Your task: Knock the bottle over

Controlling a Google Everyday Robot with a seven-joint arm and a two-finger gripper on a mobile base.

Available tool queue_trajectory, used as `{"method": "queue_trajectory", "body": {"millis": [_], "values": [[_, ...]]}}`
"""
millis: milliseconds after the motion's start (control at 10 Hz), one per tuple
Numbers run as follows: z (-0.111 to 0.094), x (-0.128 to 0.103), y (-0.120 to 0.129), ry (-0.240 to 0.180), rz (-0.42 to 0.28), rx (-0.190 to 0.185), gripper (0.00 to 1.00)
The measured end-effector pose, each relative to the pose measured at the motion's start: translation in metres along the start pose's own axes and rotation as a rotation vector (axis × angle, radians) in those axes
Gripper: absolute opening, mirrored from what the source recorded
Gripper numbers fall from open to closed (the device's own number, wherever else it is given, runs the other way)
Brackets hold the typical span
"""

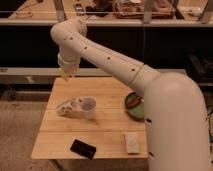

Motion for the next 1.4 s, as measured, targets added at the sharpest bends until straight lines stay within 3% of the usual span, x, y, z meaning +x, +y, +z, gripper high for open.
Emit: {"method": "queue_trajectory", "body": {"millis": [200, 300, 400, 500, 600, 800, 1100, 1400], "values": [[0.004, -0.003, 0.0, -0.009, 0.0, 0.003, 0.4], [0.017, -0.009, 0.001, -0.027, 0.003, 0.009, 0.4], [0.044, -0.019, -0.003, -0.047, 0.005, 0.023, 0.35], [0.054, -0.023, -0.003, -0.051, 0.006, 0.026, 0.3], [0.074, -0.03, 0.001, -0.051, 0.004, 0.02, 0.18], [0.099, -0.035, 0.006, -0.041, -0.022, -0.011, 0.02], [0.121, -0.033, 0.014, -0.033, -0.095, -0.086, 0.0], [0.142, -0.031, 0.007, -0.044, -0.157, -0.095, 0.0]]}}
